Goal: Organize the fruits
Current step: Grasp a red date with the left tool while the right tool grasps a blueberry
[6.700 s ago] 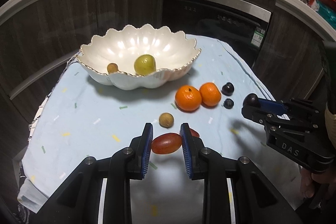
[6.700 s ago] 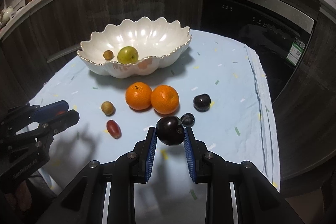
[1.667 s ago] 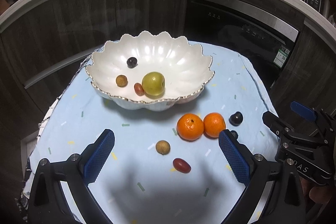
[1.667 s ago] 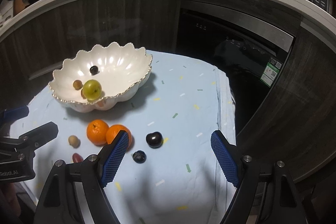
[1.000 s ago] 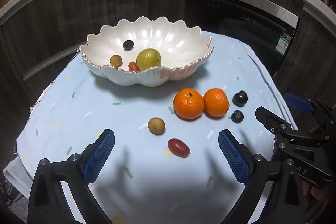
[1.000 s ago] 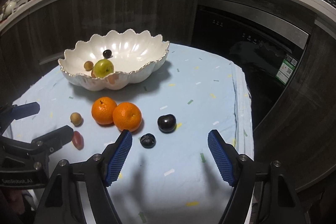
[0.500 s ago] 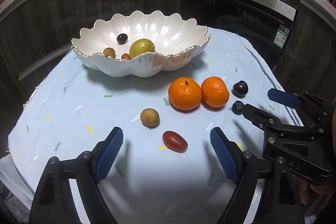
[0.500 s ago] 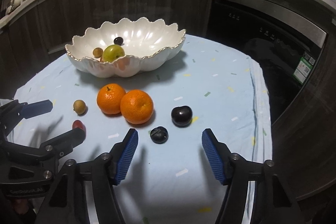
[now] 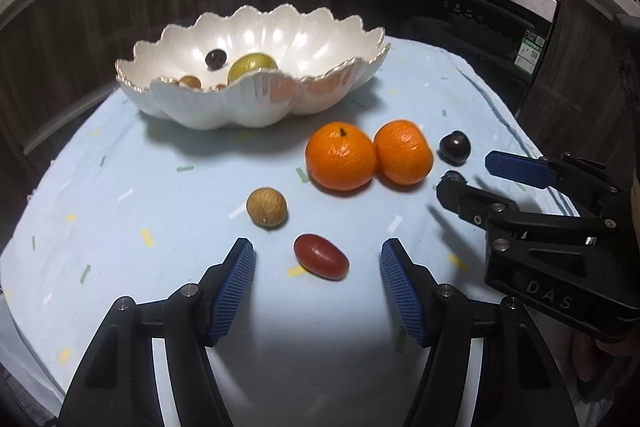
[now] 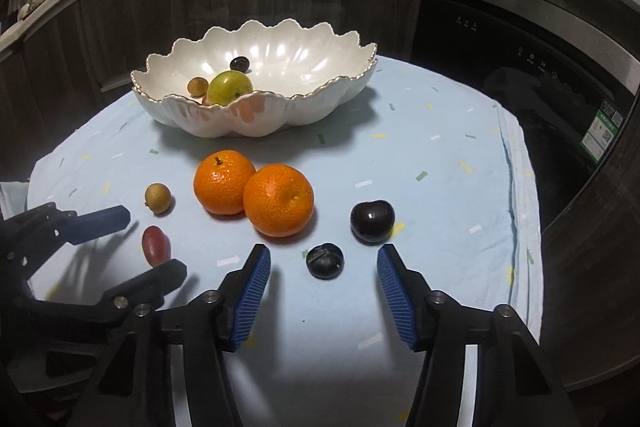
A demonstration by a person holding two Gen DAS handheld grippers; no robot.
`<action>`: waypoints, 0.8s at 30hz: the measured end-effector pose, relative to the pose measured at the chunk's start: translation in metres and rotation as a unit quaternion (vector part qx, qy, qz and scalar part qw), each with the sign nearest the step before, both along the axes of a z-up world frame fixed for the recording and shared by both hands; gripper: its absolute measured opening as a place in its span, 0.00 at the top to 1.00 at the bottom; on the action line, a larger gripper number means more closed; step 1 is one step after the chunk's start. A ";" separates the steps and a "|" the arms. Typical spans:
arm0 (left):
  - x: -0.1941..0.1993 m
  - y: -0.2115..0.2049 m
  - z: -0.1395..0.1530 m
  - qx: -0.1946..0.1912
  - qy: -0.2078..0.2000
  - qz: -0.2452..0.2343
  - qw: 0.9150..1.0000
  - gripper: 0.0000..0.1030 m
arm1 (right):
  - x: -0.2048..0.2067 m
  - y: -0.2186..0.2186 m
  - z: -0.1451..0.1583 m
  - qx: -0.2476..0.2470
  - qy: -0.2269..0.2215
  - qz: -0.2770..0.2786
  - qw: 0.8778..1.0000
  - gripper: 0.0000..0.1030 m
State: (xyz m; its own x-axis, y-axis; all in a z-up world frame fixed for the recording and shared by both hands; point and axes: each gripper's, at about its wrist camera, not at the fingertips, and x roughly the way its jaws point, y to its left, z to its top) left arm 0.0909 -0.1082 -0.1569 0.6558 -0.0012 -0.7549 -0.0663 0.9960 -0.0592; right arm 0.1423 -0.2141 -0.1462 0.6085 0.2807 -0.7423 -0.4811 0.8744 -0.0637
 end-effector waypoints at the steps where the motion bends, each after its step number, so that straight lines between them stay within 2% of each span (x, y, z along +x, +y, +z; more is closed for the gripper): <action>1: 0.001 0.001 -0.002 -0.002 0.003 0.001 1.000 0.39 | 0.001 0.000 -0.001 0.001 0.001 -0.002 1.000 0.46; 2: 0.001 0.001 -0.002 0.000 0.000 0.001 1.000 0.39 | 0.001 0.000 -0.001 0.003 0.002 -0.003 1.000 0.46; 4: 0.001 0.000 -0.001 0.001 -0.004 -0.006 1.000 0.47 | 0.003 0.001 -0.003 0.005 0.006 -0.003 1.000 0.48; 6: 0.002 -0.002 -0.002 -0.001 -0.005 -0.014 1.000 0.51 | 0.005 0.001 -0.004 0.007 0.010 -0.002 1.000 0.50; 9: 0.002 -0.002 -0.002 -0.003 -0.007 -0.015 1.000 0.51 | 0.007 0.002 -0.006 0.006 0.015 0.000 1.000 0.51; 14: 0.001 -0.002 -0.002 -0.005 -0.010 -0.017 1.000 0.52 | 0.012 0.003 -0.011 0.007 0.026 -0.004 1.000 0.59; 17: 0.002 -0.004 -0.002 0.000 -0.011 -0.026 1.000 0.57 | 0.015 0.002 -0.015 0.005 0.033 -0.009 0.999 0.64; 21: 0.001 -0.003 -0.002 -0.001 -0.013 -0.026 1.000 0.59 | 0.015 0.002 -0.015 0.005 0.032 -0.009 0.999 0.70; 24: 0.002 -0.003 -0.002 -0.001 -0.013 -0.027 1.000 0.66 | 0.015 0.002 -0.015 0.004 0.031 -0.010 0.999 0.77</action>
State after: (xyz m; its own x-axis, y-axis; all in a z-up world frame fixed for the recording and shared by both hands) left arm 0.0926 -0.1107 -0.1592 0.6744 -0.0386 -0.7374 -0.0104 0.9980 -0.0618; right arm 0.1576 -0.2124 -0.1611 0.5664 0.2745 -0.7771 -0.4663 0.8842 -0.0275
